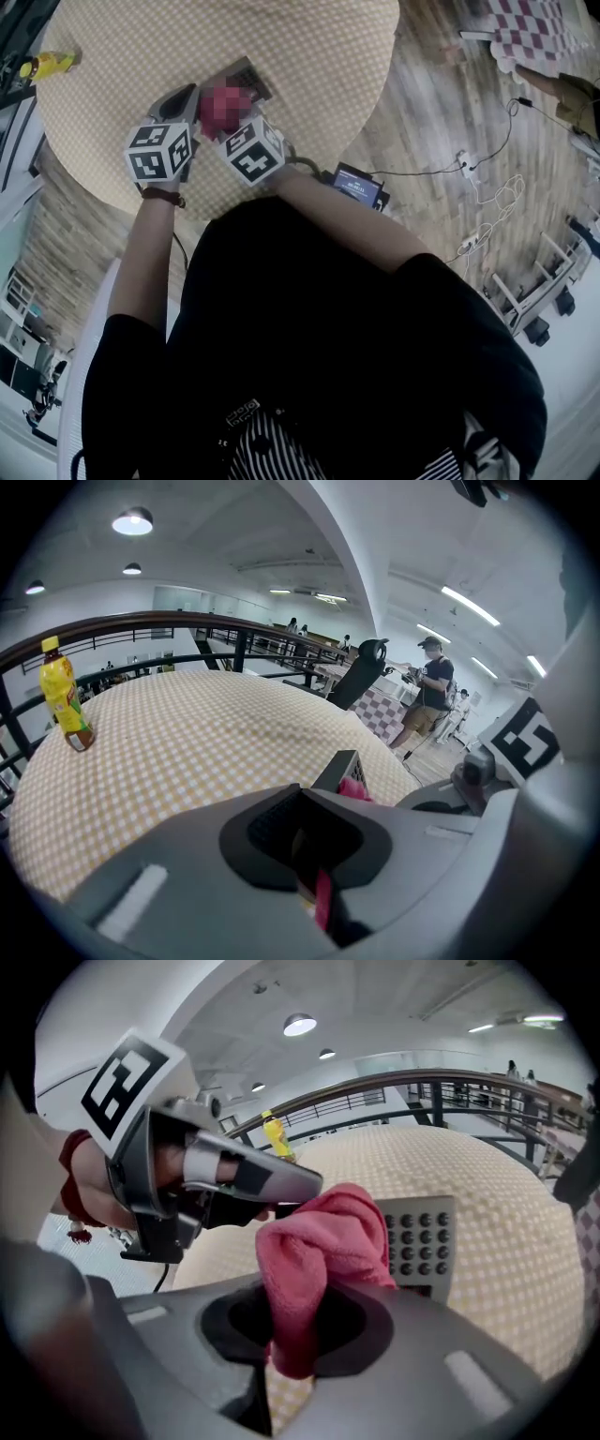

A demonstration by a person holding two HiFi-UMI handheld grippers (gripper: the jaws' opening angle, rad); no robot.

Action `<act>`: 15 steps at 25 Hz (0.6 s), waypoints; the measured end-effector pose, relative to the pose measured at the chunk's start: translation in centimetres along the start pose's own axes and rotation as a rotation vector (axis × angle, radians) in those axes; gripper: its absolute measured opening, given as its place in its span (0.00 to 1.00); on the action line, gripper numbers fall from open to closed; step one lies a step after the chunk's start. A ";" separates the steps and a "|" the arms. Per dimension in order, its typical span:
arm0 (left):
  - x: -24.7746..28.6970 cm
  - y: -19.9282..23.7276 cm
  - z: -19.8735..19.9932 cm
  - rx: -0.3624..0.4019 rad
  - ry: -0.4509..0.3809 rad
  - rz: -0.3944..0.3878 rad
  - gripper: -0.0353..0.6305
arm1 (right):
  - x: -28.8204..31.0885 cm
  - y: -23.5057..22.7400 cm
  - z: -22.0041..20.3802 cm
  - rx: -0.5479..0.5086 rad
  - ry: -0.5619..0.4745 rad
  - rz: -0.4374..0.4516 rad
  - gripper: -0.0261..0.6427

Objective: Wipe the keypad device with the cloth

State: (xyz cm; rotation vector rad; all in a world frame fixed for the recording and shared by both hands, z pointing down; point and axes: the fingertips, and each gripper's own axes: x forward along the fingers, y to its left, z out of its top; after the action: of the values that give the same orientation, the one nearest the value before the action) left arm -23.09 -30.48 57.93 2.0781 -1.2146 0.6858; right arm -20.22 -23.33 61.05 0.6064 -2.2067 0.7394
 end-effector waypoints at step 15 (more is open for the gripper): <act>0.0 -0.1 0.0 -0.001 -0.010 0.007 0.04 | -1.2 -2.4 -1.0 0.039 0.007 -0.038 0.15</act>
State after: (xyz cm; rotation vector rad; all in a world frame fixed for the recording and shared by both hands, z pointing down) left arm -23.02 -30.45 57.86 2.0797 -1.2280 0.6790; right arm -17.55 -24.20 61.52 0.6619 -2.1725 0.7658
